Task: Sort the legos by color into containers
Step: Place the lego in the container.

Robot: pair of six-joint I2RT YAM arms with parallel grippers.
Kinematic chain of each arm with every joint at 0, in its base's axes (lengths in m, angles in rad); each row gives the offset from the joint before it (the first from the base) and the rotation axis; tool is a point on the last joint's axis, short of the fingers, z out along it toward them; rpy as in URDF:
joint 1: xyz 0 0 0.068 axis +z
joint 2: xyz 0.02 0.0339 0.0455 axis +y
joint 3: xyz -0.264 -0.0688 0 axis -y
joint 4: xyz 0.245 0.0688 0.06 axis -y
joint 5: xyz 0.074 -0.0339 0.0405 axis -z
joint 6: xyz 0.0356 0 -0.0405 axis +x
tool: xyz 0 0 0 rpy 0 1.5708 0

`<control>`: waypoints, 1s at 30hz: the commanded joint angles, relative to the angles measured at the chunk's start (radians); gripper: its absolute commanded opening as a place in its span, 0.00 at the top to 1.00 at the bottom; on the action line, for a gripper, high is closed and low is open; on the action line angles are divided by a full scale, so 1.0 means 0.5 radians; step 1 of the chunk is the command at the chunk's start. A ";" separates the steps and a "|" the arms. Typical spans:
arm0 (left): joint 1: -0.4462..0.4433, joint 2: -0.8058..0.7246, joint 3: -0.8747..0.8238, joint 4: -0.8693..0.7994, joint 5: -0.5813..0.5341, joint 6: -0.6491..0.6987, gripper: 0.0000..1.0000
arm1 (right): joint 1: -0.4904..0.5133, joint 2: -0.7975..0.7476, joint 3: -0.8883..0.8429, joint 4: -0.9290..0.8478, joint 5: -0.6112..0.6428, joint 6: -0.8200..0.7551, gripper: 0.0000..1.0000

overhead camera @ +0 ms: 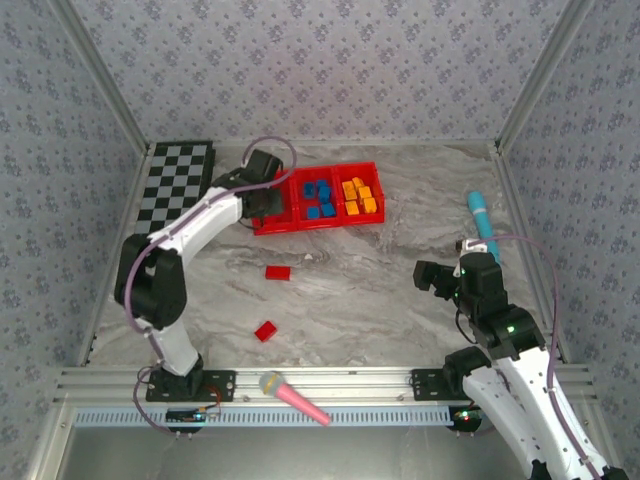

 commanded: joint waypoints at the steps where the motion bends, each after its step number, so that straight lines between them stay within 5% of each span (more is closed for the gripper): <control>1: 0.047 0.192 0.215 -0.071 -0.043 0.073 0.75 | 0.020 -0.020 -0.010 -0.010 0.022 0.001 0.01; 9: 0.079 0.612 0.596 -0.185 -0.097 0.095 0.71 | 0.037 -0.019 0.010 -0.035 0.036 -0.006 0.01; 13: 0.092 0.672 0.662 -0.194 -0.062 0.107 0.58 | 0.062 -0.021 0.016 -0.051 0.072 0.005 0.01; 14: 0.091 0.666 0.674 -0.215 -0.052 0.116 0.48 | 0.070 -0.022 0.012 -0.047 0.076 0.005 0.01; 20: 0.085 0.341 0.374 -0.011 -0.069 0.126 0.10 | 0.096 0.008 -0.006 -0.027 0.086 0.010 0.01; 30: 0.047 -0.351 -0.196 0.101 -0.033 0.150 0.03 | 0.097 0.037 -0.005 -0.024 0.090 0.007 0.01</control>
